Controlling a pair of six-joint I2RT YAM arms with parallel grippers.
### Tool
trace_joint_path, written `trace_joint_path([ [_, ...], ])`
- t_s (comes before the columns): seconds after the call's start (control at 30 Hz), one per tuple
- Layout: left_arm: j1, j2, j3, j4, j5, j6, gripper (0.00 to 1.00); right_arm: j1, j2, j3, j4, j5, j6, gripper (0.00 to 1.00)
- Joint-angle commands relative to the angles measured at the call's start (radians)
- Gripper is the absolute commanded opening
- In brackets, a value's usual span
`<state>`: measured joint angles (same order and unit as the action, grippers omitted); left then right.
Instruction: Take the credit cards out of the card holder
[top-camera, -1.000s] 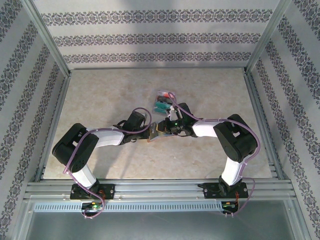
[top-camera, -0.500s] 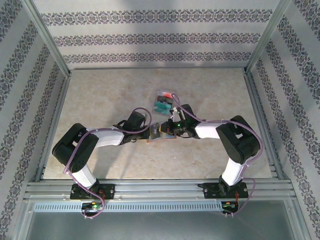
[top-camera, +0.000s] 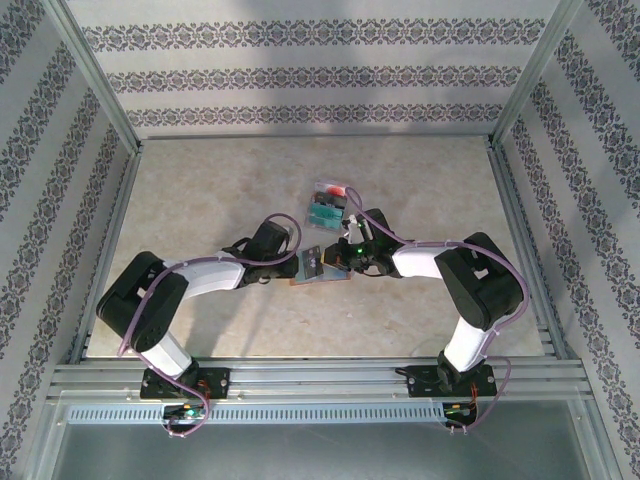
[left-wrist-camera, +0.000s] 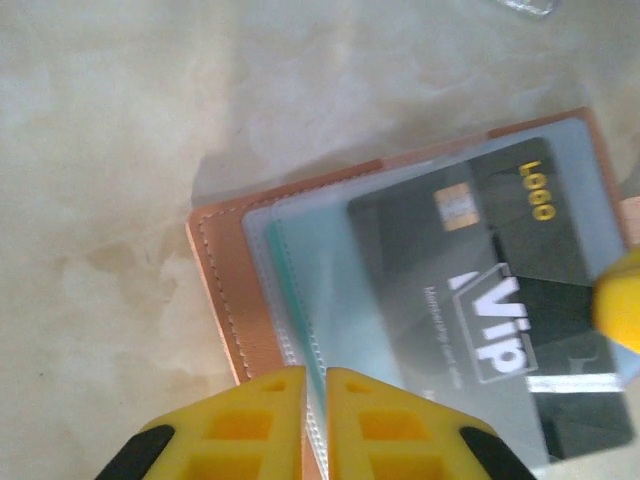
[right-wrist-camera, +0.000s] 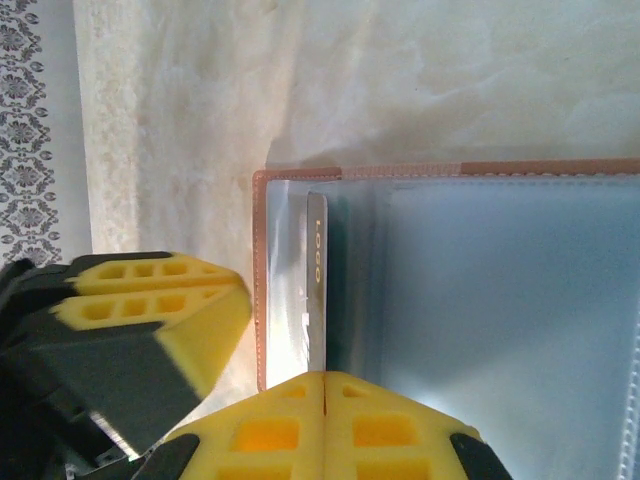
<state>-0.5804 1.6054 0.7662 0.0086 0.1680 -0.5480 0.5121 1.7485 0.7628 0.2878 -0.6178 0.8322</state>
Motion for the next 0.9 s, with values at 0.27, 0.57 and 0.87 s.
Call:
trace_joint_path([
  [0.27,-0.018,-0.008,0.096,-0.040,0.039,0.043,0.15,-0.003,-0.014,-0.016,0.022,0.007,-0.004,0.01],
  [0.57,-0.018,0.110,0.100,-0.005,0.094,0.019,0.11,0.003,0.001,-0.019,0.071,-0.013,0.025,0.05],
  [0.87,-0.018,0.143,0.078,0.019,0.113,0.002,0.09,0.020,0.060,-0.005,0.195,-0.076,0.089,0.16],
])
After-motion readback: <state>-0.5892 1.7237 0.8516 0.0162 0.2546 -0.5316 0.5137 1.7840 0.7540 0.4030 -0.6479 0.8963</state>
